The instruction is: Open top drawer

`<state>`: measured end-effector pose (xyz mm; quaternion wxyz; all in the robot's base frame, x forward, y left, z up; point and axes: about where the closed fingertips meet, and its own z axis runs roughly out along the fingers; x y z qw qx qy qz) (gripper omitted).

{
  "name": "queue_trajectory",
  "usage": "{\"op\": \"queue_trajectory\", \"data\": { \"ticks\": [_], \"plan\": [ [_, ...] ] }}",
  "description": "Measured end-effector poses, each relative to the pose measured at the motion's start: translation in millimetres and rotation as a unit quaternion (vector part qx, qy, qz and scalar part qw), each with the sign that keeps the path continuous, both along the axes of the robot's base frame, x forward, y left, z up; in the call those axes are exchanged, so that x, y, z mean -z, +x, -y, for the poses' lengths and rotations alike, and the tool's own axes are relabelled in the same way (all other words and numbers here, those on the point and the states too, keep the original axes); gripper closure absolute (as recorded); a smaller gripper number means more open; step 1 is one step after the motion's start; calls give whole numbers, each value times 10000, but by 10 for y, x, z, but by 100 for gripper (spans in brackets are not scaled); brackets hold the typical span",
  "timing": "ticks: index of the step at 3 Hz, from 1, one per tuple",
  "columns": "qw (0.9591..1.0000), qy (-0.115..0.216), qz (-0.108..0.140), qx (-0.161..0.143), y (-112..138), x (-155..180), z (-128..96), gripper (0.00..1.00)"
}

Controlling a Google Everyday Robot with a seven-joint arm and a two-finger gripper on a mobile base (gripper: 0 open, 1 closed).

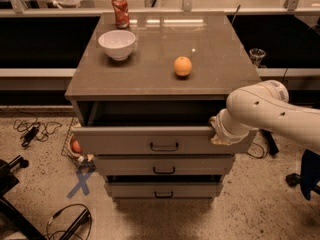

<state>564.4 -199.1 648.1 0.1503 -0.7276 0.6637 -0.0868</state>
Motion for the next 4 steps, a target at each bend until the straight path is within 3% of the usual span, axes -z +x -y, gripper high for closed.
{"op": "queue_trajectory", "data": {
  "ticks": [1,4],
  "plan": [
    [10000,0,0,0,-1,-55,0,100],
    [9999,3,-105,62,-226,-175,61,100]
  ]
}}
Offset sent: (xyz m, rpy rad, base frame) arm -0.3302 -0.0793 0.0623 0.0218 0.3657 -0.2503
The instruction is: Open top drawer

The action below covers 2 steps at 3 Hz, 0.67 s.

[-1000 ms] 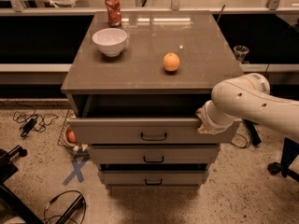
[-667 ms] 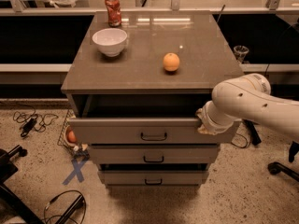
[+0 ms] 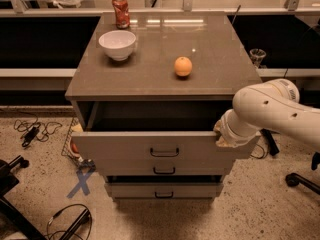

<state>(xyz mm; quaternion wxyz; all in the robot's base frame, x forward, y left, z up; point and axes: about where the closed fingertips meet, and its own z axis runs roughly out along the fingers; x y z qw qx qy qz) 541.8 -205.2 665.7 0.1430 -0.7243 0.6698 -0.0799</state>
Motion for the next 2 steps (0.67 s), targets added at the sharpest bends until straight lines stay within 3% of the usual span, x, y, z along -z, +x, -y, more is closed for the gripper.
{"op": "queue_trajectory", "data": {
  "ticks": [2],
  "plan": [
    [10000,26,-53,-51,-7,-6,-24,100]
  ]
}}
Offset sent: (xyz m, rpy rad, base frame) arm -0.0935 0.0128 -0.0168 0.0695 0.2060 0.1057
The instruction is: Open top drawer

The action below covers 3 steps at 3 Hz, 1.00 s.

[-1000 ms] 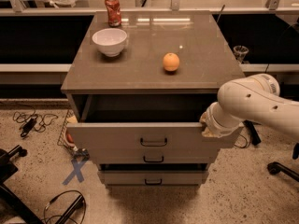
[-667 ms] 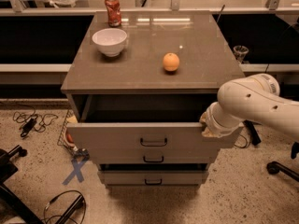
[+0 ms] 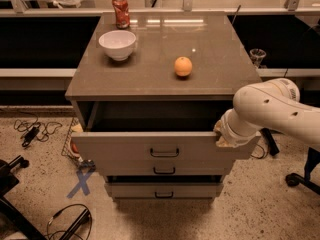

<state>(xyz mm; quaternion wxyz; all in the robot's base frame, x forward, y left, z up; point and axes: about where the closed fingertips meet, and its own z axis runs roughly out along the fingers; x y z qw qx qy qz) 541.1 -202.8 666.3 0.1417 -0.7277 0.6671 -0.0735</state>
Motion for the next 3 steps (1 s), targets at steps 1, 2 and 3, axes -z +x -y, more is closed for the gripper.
{"op": "queue_trajectory", "data": {
  "ticks": [1,2,3],
  "plan": [
    [9997,60,-231,31,-243,10,30,100],
    [9997,60,-232,30,-239,-31,30,100],
    [9997,60,-233,30,-240,-40,30,100]
  ]
}}
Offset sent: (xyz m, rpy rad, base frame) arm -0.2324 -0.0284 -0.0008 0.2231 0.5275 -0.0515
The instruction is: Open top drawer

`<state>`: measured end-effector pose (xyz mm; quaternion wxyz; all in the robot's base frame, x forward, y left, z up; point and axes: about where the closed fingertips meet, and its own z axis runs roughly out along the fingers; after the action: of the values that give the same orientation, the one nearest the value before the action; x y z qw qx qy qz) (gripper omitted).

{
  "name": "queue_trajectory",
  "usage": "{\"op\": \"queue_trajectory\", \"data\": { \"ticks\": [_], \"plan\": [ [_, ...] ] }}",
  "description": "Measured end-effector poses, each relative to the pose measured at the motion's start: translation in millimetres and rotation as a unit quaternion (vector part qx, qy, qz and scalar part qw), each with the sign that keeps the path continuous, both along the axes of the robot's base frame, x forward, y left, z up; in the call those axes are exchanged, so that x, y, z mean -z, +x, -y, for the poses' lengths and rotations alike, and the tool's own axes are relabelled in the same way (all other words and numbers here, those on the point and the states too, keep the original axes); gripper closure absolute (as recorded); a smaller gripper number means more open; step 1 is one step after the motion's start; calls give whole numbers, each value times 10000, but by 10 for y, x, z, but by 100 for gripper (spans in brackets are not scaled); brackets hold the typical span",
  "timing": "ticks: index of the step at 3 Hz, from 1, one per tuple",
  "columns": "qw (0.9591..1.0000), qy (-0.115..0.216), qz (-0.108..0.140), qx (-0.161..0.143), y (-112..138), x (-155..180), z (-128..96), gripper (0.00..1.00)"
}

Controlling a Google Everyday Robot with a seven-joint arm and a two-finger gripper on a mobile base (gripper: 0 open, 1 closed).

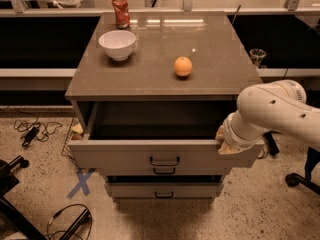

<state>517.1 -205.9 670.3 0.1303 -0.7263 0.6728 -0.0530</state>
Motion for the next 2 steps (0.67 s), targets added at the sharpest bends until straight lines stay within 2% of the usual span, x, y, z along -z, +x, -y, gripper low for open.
{"op": "queue_trajectory", "data": {
  "ticks": [1,2],
  "plan": [
    [9988,164,-464,-54,-308,47,23,100],
    [9988,164,-464,-54,-308,-10,23,100]
  ]
}}
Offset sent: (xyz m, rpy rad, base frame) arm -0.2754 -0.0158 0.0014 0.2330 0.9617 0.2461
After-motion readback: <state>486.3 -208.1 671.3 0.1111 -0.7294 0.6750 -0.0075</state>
